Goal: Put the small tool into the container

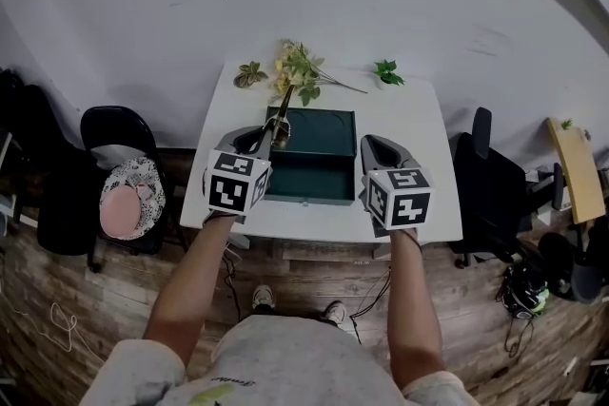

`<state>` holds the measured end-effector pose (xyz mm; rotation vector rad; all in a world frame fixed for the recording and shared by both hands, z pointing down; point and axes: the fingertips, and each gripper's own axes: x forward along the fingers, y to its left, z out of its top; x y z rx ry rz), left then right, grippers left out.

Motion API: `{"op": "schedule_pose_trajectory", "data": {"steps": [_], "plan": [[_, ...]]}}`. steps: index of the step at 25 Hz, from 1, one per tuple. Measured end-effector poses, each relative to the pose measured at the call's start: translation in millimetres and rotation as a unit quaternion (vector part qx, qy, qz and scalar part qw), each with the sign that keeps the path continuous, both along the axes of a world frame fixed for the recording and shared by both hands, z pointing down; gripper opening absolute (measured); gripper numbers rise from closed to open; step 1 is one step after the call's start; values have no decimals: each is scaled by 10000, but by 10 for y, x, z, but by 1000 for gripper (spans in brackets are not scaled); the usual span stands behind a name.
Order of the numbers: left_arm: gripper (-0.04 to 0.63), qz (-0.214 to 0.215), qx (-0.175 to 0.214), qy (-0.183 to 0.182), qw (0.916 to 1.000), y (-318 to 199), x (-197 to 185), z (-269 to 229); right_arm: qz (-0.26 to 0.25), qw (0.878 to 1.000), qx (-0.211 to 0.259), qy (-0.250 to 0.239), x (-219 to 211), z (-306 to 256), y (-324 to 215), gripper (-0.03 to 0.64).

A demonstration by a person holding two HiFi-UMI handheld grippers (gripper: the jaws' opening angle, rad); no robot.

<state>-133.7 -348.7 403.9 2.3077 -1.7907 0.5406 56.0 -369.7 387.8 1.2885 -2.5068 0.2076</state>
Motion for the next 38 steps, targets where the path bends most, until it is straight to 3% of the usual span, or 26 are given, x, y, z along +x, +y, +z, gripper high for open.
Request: {"op": "schedule_pose_trajectory", "data": {"steps": [10, 18, 27, 38], "plan": [[3, 79, -134, -371, 9992, 105, 227, 85, -174, 9998, -2, -77, 118, 26, 75, 5], [2, 533, -395, -1012, 9927, 135, 335, 196, -155, 9998, -1, -117, 138, 64, 130, 4], [3, 1435, -718, -1888, 9688, 123, 534, 364, -15, 9999, -39, -150, 160, 103, 189, 5], [3, 2273, -1131, -2456, 9356, 122, 694, 704, 233, 9995, -129, -143, 191, 199, 243, 5]]}}
